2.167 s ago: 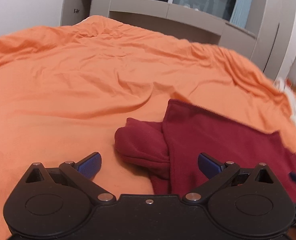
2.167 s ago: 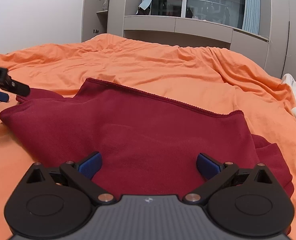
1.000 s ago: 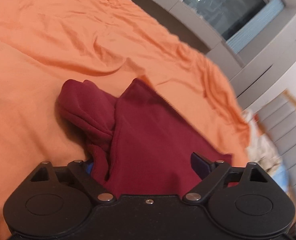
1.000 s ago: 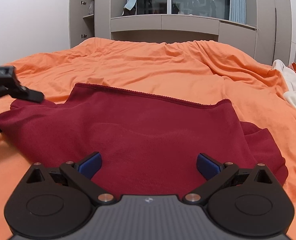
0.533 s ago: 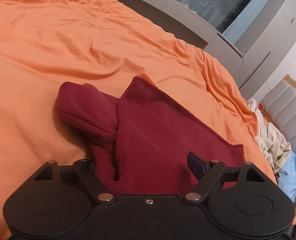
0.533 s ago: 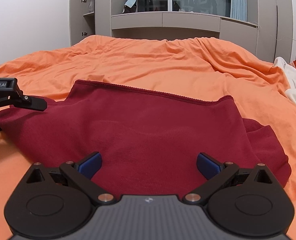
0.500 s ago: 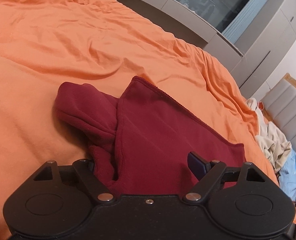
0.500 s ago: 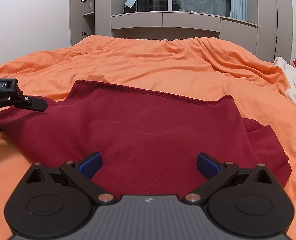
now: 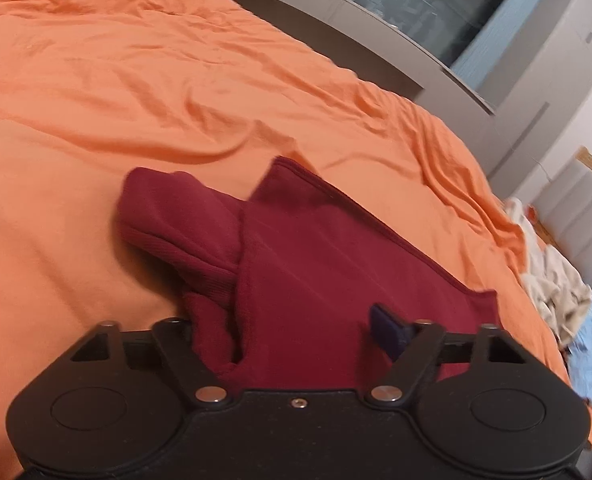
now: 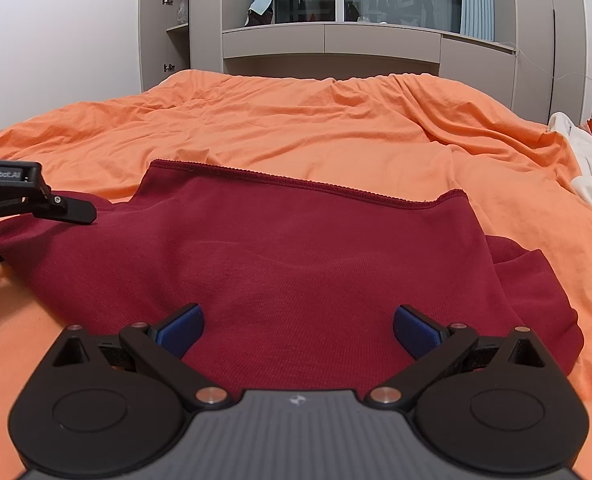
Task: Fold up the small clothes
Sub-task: 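Grasp the side edge with the left tool and fold it inward, then open the left tool and release the folded side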
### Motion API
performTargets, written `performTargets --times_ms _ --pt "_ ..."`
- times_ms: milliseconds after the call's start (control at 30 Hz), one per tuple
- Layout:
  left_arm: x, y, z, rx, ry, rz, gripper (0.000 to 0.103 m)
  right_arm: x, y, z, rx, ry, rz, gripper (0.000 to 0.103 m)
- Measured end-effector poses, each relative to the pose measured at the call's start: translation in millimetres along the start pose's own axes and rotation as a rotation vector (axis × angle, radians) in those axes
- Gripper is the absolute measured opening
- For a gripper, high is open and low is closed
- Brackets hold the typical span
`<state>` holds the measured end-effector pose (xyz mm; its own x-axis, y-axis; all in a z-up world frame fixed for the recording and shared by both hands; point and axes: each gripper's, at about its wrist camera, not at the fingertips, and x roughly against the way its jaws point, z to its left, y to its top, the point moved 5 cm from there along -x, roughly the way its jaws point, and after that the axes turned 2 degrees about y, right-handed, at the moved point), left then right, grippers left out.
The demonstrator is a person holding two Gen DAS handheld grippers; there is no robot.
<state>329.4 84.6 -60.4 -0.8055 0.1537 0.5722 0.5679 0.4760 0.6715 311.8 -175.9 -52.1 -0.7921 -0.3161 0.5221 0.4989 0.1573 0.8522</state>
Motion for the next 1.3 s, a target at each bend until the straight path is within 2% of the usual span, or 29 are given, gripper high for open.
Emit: performTargets --times_ms 133,233,300,433,600,767,933,1000,1100,1200,1300 --pt "-2 6 -3 0.000 0.037 -0.010 0.034 0 0 2 0.005 -0.004 0.001 0.103" --pt "0 15 -11 -0.041 0.053 -0.035 0.023 0 1 1 -0.005 0.003 0.015 0.103" --pt "3 22 -24 -0.091 0.060 -0.054 0.021 0 5 -1 -0.015 0.016 0.040 0.103" --pt "9 39 -64 -0.239 0.058 -0.071 0.018 11 17 -15 -0.037 0.036 0.060 0.103" --pt "18 54 -125 -0.407 -0.002 -0.076 0.017 44 38 -65 -0.049 -0.100 0.008 0.103" --pt "15 43 -191 -0.568 -0.073 -0.048 0.016 80 52 -135 -0.141 -0.261 -0.099 0.103" --pt "2 -8 -262 -0.770 -0.175 0.034 0.016 105 40 -214 -0.385 -0.339 -0.131 0.103" --pt "-6 -42 -283 -0.856 -0.206 0.089 0.016 107 33 -234 -0.468 -0.329 -0.127 0.103" --pt "-17 -90 -297 -0.951 -0.231 0.156 0.018 108 25 -250 -0.526 -0.302 -0.118 0.103" --pt "-27 -121 -296 -0.978 -0.224 0.188 0.021 107 22 -253 -0.516 -0.291 -0.109 0.103" --pt "-33 -127 -292 -0.932 -0.233 0.201 0.024 100 27 -249 -0.495 -0.281 -0.099 0.103"
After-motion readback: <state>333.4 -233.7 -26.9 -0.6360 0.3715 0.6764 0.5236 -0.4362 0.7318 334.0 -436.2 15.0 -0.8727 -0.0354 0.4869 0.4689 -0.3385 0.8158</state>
